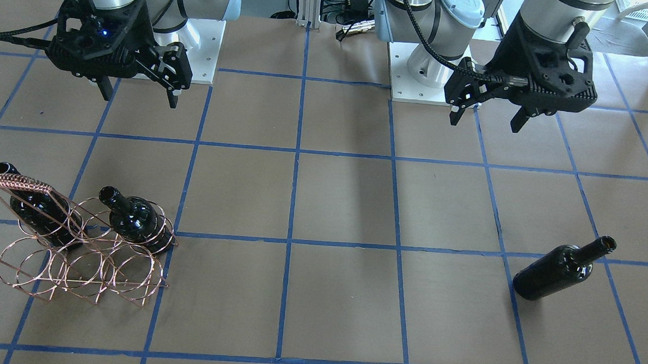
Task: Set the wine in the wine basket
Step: 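Lower the open left gripper over the neck of the lying dark bottle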
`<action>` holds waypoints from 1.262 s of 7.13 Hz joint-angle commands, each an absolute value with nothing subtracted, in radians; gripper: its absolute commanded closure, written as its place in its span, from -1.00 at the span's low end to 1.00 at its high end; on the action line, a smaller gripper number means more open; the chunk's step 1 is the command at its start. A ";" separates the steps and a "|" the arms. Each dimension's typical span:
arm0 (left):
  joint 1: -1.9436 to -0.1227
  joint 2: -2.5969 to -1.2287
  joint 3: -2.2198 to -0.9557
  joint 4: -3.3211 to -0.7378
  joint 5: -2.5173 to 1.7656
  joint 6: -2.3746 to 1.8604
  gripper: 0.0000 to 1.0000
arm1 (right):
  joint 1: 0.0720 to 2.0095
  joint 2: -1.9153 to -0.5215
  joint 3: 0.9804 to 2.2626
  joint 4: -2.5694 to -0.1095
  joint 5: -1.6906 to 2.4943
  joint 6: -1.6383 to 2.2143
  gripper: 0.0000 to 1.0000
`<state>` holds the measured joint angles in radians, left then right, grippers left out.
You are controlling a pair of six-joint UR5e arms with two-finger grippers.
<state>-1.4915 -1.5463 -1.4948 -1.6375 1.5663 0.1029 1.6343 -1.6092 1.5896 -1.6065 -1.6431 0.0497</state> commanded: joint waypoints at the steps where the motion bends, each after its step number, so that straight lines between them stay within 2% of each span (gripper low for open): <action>1: -1.383 -1.546 -1.490 -1.638 1.563 0.228 -1.00 | 1.635 -1.609 1.591 -1.608 -1.643 0.049 -1.00; 5: -1.177 -1.630 -1.418 -1.634 1.562 0.482 -1.00 | 1.634 -1.609 1.591 -1.608 -1.643 0.049 -1.00; 9: -1.147 -1.797 -1.411 -1.468 1.562 0.558 -1.00 | 1.635 -1.609 1.591 -1.608 -1.643 0.049 -1.00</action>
<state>-1.1496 -1.7502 -1.4120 -1.5018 1.5621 0.5433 1.6350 -1.6091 1.5907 -1.6075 -1.6429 0.0491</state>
